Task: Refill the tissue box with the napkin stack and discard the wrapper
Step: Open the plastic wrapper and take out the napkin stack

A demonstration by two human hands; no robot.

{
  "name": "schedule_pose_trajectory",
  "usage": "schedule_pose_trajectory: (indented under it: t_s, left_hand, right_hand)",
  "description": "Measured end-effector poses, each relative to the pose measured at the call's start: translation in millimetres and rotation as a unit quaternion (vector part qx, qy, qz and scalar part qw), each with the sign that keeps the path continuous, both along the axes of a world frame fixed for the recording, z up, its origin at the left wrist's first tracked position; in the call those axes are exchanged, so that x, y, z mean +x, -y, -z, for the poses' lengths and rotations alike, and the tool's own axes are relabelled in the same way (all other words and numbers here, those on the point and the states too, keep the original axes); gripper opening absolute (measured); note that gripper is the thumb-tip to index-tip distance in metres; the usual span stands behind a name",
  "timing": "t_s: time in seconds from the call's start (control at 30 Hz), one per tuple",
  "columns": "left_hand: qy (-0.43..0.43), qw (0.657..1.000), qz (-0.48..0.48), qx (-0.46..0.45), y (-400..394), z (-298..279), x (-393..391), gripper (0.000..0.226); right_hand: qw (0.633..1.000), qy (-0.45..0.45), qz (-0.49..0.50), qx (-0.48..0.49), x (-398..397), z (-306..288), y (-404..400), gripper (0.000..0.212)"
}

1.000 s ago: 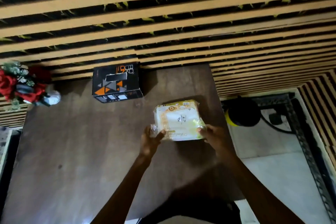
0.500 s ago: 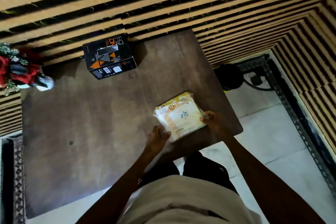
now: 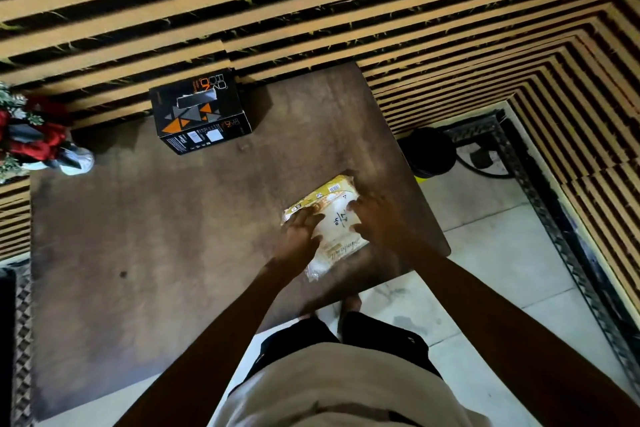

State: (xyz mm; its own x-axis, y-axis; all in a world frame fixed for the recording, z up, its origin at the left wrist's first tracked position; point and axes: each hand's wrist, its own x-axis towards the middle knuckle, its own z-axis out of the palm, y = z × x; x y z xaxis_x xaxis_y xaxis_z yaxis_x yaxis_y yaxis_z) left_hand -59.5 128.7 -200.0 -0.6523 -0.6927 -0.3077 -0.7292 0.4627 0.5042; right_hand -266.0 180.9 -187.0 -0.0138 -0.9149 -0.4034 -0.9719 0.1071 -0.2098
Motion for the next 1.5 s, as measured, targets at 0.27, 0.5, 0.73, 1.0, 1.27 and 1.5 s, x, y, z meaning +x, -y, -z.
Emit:
schedule_pose_trajectory:
  t_s: [0.27, 0.5, 0.73, 1.0, 1.27, 1.5]
  left_hand:
    - [0.100, 0.995, -0.027, -0.015, -9.3, 17.8, -5.8, 0.076]
    - [0.128, 0.989, -0.061, -0.046, -11.1, 18.9, -21.9, 0.083]
    - [0.031, 0.989, -0.135, -0.060, -10.2, 12.0, -39.8, 0.050]
    - [-0.018, 0.988, -0.047, 0.148, -25.2, -9.2, -80.7, 0.012]
    - [-0.189, 0.904, -0.291, 0.250, -23.6, -12.4, -92.3, 0.017]
    - [-0.233, 0.888, -0.311, 0.244, -26.2, -34.6, -116.4, 0.007]
  right_hand:
    - [0.969, 0.194, 0.114, 0.103, -10.3, 9.0, 28.6, 0.007]
    - [0.965, 0.219, 0.129, -0.058, -13.6, -16.8, 10.9, 0.007]
    - [0.965, 0.198, 0.066, -0.160, -51.4, -17.4, -27.6, 0.007]
    - [0.969, 0.166, 0.035, -0.179, -73.6, 1.9, -34.8, 0.011]
    - [0.957, 0.132, 0.025, -0.256, -92.7, -3.1, -47.3, 0.014]
    - [0.985, 0.049, 0.009, -0.168, -116.4, -14.5, -47.3, 0.015]
